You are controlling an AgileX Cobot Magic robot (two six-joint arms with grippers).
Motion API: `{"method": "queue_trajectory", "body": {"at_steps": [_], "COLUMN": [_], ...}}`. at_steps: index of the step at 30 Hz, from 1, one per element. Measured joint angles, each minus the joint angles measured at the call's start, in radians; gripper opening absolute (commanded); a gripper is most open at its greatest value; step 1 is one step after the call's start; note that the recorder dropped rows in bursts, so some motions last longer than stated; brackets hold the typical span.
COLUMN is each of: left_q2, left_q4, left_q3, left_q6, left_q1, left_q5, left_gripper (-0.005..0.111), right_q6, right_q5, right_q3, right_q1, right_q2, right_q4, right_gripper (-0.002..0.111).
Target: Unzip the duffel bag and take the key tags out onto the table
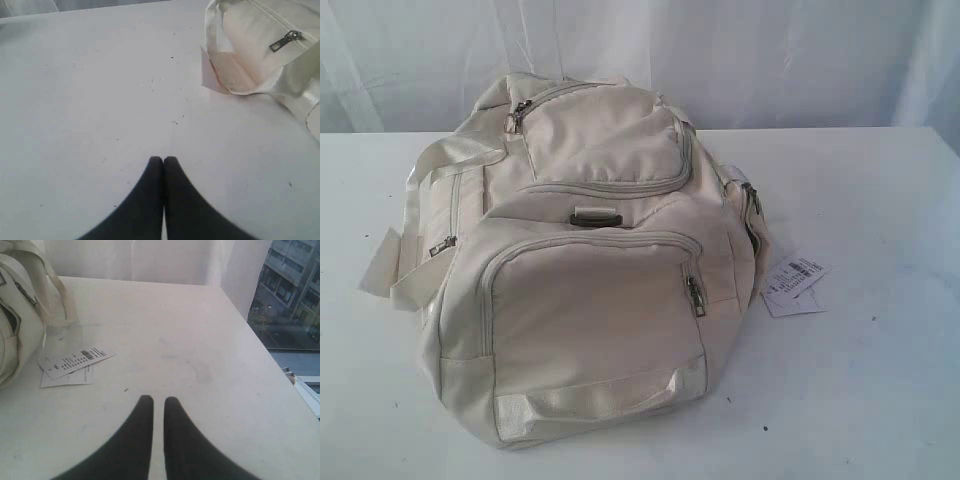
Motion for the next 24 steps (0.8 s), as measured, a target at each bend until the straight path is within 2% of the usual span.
{"method": "queue_trajectory", "body": {"at_steps": [12,15,18,19,21,24], "left_q2": [0.000,0.000,0.000,-0.001,-0.001,-0.001], "left_q4": [0.086,0.071,-0.018,-0.027,-0.047,-0.048], "left_q3": [0.000,0.000,0.000,0.000,0.000,0.000], "left_q6": [0.037,-0.005,-0.094,-0.105,-0.181,-0.272], "left_q1": [0.000,0.000,0.000,0.000,0.000,0.000], "left_q5": [-0.048,-0.061,-0.185,-0.218,-0.391,-0.503], "left_gripper": [0.003,0.003,0.003,0.003,0.003,0.003], "right_q6": [0.000,0.000,-0.023,-0.024,-0.028,-0.028], "right_q5": [-0.015,-0.022,-0.022,-0.022,-0.024,-0.024], "right_q3": [0.000,0.000,0.000,0.000,0.000,0.000], "right_q1": [0.000,0.000,0.000,0.000,0.000,0.000], "right_q2": [0.000,0.000,0.000,0.000,0.000,0.000], "right_q4": [-0.033,-0.038,-0.095,-0.101,-0.109,-0.111], "right_gripper": [0.009,0.009,0.009,0.009,0.009,0.009]}}
